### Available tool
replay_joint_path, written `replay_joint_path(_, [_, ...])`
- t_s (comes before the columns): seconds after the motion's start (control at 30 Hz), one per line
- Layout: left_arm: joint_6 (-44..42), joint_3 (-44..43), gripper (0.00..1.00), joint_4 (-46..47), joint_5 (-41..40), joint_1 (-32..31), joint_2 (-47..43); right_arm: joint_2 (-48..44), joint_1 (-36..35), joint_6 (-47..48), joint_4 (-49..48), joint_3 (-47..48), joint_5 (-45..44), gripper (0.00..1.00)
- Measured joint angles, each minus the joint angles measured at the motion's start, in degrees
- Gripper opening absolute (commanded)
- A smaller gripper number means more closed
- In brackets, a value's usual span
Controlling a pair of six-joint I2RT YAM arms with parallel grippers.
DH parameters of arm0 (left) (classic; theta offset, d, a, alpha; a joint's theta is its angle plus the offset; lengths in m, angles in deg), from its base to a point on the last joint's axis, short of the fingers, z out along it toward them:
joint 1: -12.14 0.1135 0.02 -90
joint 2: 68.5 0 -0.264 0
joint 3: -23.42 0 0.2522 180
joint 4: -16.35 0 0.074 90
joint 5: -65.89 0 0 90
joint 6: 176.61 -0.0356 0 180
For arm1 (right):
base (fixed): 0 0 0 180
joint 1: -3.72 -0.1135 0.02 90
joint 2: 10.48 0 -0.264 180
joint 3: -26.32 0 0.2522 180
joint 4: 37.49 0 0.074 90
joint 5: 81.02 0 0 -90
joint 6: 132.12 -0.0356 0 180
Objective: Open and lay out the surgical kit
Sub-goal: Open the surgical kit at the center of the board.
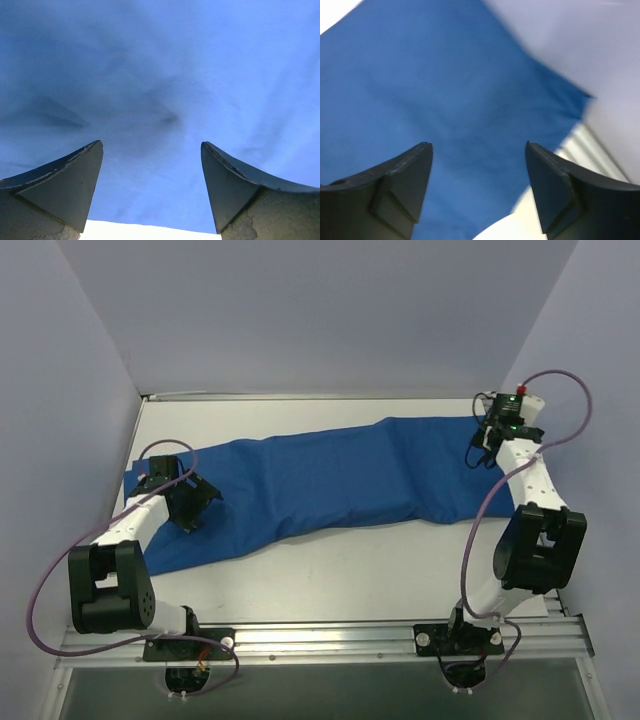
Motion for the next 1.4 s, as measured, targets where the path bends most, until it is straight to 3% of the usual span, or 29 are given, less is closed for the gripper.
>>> replay_joint_path(0.07, [-1.49,-1.6,0.82,0.11,1.42,0.0,-0.17,0.0,-5.38,0.26,-0.35,0.07,1.05,0.78])
replay_joint_path(0.13, [-2.49,-2.69,0.7,0.33,2.69,0.0,-0.07,0.0,-10.67,0.35,-1.33,-0.02,4.0,0.72])
replay_joint_path(0.17, [-2.97,-3.15,0.38,0.44,3.43,0.0,0.13,-0.02,-12.83,0.24,-2.8,-0.46,6.62,0.67])
replay_joint_path(0.2, [-3.02,-3.52,0.17,0.63,4.09,0.0,0.59,-0.04,-14.14,0.02,-4.5,-1.14,10.01,0.47])
replay_joint_path(0.23, [-3.3,-3.85,0.02,0.92,5.09,0.0,1.31,-0.02,-14.67,0.07,-5.75,-1.86,13.29,0.35])
replay_joint_path(0.3, [-3.87,-4.07,0.02,2.01,7.74,0.0,3.69,0.63,-14.38,-1.31,-8.26,-3.58,18.21,0.09])
replay_joint_path(0.37, [-3.8,-4.07,0.02,3.58,10.8,-0.04,7.19,1.75,-13.6,-2.78,-11.87,-6.32,22.34,0.0])
replay_joint_path(0.67, [-3.26,-7.65,0.04,4.74,15.78,-0.61,18.56,10.58,-13.2,-8.55,-22.36,-17.27,31.43,0.0])
replay_joint_path(1.07, [-5.09,-34.8,0.07,-6.23,16.37,0.61,37.46,17.46,-13.86,-14.32,-34.77,-15.63,37.03,0.0])
replay_joint_path(1.4, [-6.23,-53.86,0.11,-13.14,20.65,2.82,49.9,20.85,-16.68,-16.79,-36.06,-11.8,36.83,0.0])
